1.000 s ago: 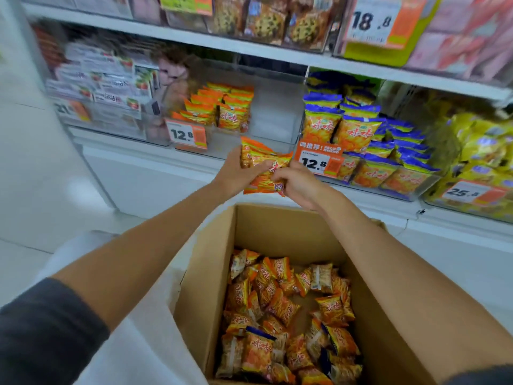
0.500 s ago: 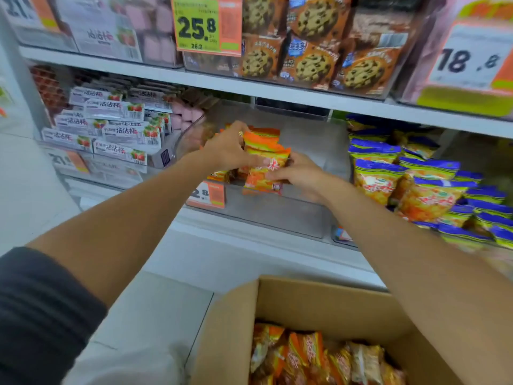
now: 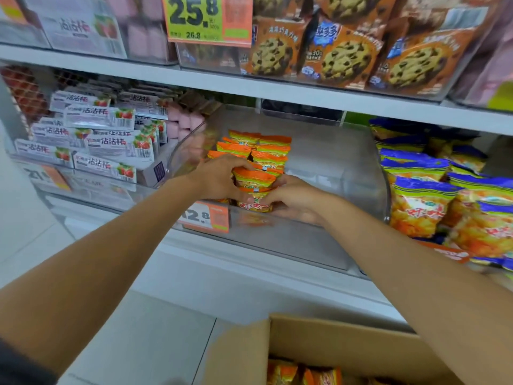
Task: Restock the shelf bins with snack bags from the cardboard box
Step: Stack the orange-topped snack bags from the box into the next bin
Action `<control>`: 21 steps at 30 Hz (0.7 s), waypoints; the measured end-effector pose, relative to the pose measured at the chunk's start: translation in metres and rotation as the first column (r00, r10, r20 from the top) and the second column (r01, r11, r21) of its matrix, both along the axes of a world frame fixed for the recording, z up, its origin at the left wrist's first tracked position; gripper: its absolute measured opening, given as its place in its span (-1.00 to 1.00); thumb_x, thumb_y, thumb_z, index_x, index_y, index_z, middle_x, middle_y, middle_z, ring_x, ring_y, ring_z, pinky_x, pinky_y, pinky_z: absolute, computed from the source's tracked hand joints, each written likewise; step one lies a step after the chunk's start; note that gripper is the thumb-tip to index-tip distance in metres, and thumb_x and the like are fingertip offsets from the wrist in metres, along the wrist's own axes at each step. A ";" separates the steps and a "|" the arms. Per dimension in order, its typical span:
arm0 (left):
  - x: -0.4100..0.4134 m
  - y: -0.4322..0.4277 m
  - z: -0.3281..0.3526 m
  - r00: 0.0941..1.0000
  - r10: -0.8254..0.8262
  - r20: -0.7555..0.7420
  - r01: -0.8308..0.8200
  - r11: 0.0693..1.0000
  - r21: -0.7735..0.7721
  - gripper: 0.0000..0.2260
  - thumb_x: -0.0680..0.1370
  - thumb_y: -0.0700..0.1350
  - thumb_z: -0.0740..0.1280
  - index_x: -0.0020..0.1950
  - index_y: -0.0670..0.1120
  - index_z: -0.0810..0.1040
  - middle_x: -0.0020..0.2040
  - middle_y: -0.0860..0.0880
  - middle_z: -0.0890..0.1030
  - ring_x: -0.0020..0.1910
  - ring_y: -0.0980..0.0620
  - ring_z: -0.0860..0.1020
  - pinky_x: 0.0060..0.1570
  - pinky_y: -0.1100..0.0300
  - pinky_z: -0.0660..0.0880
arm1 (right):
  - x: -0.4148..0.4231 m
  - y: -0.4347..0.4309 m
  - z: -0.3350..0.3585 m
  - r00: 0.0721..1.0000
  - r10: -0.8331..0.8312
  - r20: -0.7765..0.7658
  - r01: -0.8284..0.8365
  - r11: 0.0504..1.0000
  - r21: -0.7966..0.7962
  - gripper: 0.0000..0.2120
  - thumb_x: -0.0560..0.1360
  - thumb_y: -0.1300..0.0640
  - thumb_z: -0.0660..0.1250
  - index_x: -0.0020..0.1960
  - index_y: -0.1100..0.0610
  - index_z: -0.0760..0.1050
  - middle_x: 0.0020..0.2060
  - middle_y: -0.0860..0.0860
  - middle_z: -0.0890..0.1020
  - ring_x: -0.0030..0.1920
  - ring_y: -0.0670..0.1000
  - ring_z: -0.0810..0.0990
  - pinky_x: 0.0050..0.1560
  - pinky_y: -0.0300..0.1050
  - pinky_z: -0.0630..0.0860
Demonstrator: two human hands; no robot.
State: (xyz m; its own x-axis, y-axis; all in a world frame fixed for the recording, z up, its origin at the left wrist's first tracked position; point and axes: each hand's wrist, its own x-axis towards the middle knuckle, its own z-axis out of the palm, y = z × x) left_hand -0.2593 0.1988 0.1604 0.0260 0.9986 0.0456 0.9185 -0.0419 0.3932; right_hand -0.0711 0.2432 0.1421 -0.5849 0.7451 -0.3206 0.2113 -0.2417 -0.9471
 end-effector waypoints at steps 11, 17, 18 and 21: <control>0.005 -0.006 0.006 0.997 -0.022 -0.080 0.017 0.997 -0.070 -0.39 0.43 0.15 0.47 0.45 0.20 0.36 0.52 0.04 0.31 0.51 -0.01 0.22 0.50 -0.11 0.05 | -0.002 -0.011 0.006 0.996 0.061 0.066 -0.058 0.997 -0.046 -0.62 0.43 0.55 0.31 0.10 0.15 0.50 0.05 0.13 0.63 0.07 0.19 0.63 0.04 0.12 0.60; 0.018 -0.013 0.022 0.939 -0.042 -0.343 -0.055 0.961 -0.270 -0.42 0.57 0.27 0.21 0.55 0.28 0.10 0.61 0.08 -0.01 0.58 -0.06 -0.03 0.49 -0.05 -0.11 | 0.000 -0.013 0.008 0.993 0.049 0.106 -0.055 0.997 0.057 -0.56 0.46 0.54 0.29 0.30 0.27 0.44 0.09 0.12 0.59 0.05 0.07 0.58 0.11 -0.05 0.54; 0.018 -0.014 0.022 0.958 -0.026 -0.285 -0.050 0.966 -0.256 -0.41 0.56 0.25 0.26 0.55 0.26 0.13 0.60 0.08 0.03 0.57 -0.05 0.00 0.49 -0.03 -0.09 | 0.001 -0.013 0.008 0.992 0.057 0.113 -0.063 0.996 0.059 -0.55 0.45 0.55 0.29 0.30 0.28 0.44 0.09 0.12 0.59 0.08 0.08 0.57 0.13 -0.05 0.54; 0.012 -0.017 0.021 0.999 0.044 0.024 -0.041 0.994 -0.098 -0.35 0.46 0.10 0.47 0.51 0.12 0.32 0.50 0.02 0.33 0.48 -0.05 0.28 0.45 0.05 0.21 | 0.008 -0.013 0.010 0.982 0.051 0.182 -0.075 0.989 0.128 -0.57 0.41 0.55 0.32 0.24 0.31 0.47 0.07 0.16 0.60 0.01 0.08 0.60 -0.03 -0.14 0.58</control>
State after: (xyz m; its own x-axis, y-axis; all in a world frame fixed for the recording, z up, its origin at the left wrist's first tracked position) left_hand -0.2477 0.1819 0.1814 -0.0166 0.9985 -0.0523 0.9078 0.0370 0.4177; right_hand -0.0628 0.2305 0.1525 -0.5748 0.7517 -0.3234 0.3897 -0.0962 -0.9159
